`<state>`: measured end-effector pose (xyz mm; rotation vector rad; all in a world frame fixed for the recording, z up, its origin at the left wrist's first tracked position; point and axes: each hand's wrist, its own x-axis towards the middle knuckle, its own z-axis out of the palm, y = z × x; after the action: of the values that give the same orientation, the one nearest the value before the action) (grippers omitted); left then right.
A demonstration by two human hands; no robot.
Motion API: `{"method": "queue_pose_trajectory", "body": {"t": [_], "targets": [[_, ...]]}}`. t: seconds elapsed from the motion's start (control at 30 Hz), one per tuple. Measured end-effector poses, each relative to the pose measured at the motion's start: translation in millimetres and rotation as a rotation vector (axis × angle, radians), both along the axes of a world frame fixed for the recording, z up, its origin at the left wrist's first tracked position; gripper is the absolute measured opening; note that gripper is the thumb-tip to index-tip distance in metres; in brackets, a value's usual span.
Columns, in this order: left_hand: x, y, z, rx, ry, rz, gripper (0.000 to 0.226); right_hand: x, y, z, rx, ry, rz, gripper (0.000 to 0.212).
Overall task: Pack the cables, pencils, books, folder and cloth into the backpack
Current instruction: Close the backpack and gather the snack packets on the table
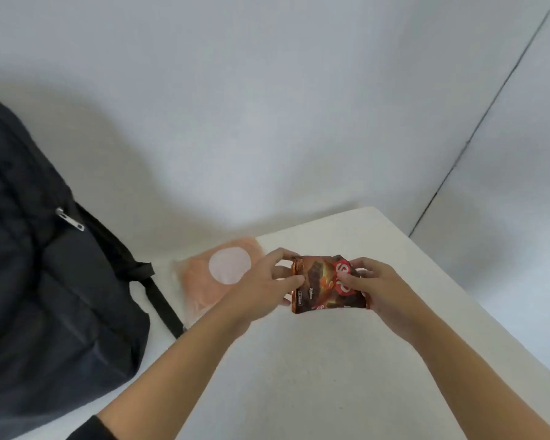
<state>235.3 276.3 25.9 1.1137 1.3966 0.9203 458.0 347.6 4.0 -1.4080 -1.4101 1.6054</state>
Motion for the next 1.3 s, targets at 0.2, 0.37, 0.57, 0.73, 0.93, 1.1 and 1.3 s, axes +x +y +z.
{"method": "queue_pose_trajectory", "body": {"t": [0.2, 0.37, 0.57, 0.73, 0.93, 1.1, 1.3], "targets": [[-113, -104, 86, 0.389, 0.472, 0.278, 0.028, -122, -31, 74, 0.075, 0.281, 0.277, 0.036], [-191, -187, 133, 0.669, 0.886, 0.667, 0.021, -208, -61, 117, 0.125, 0.417, 0.36, 0.026], [-269, -236, 137, 0.489, 1.207, 0.684, 0.021, -304, -101, 150, 0.22, 0.486, 0.434, 0.028], [-278, -263, 146, 0.437, 1.14, 0.56, 0.01, -363, -133, 166, 0.275, 0.509, 0.423, 0.027], [-280, -280, 164, 0.432, 1.119, 0.377, 0.007, -400, -153, 177, 0.625, 0.395, 0.526, 0.029], [-280, -278, 168, 0.443, 1.196, 0.228, 0.012, -407, -151, 186, 1.032, 0.139, 0.79, 0.019], [-288, -281, 166, 0.57, 1.173, 0.284, 0.015, -401, -145, 216, 0.977, -0.415, 1.231, 0.026]]}}
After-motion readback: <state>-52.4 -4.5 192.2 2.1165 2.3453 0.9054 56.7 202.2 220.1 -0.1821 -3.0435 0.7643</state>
